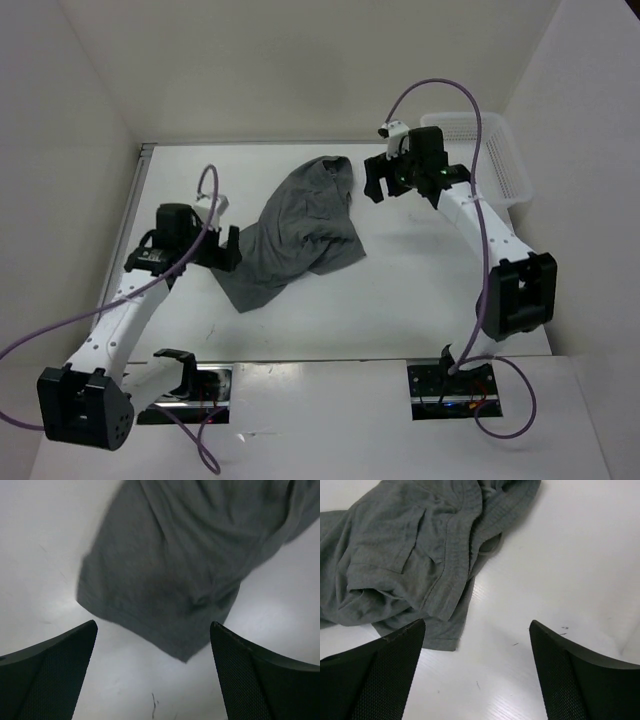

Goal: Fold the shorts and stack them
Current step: Move the shorts to the center of the board, then flatten the shorts out

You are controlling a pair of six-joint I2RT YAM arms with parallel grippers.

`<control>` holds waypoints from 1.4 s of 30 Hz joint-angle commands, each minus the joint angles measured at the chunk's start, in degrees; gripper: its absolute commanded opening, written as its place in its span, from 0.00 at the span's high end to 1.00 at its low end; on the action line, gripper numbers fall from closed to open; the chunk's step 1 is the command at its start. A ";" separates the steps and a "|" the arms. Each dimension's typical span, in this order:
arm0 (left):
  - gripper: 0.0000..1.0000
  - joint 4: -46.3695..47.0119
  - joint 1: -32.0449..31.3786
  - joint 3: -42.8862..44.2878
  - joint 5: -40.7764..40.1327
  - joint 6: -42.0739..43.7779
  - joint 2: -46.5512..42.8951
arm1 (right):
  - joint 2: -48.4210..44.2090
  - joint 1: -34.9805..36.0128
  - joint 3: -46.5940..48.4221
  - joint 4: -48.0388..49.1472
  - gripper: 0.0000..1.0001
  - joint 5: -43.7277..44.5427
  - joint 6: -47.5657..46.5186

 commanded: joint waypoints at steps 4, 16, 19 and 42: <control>0.00 -7.35 -8.74 -7.97 -7.59 0.21 1.86 | -2.82 9.88 -5.39 2.35 0.14 3.58 -15.35; 0.01 -2.35 -18.25 -14.37 -9.70 0.21 9.32 | 7.29 18.07 -8.91 7.18 0.17 9.83 -27.76; 0.04 1.43 -18.25 -16.66 -11.72 0.21 11.00 | 8.61 18.61 -10.05 9.46 0.17 11.41 -27.76; 1.00 17.15 -13.79 -11.51 -18.22 0.21 13.20 | 14.50 15.98 1.08 16.85 1.00 16.86 -23.98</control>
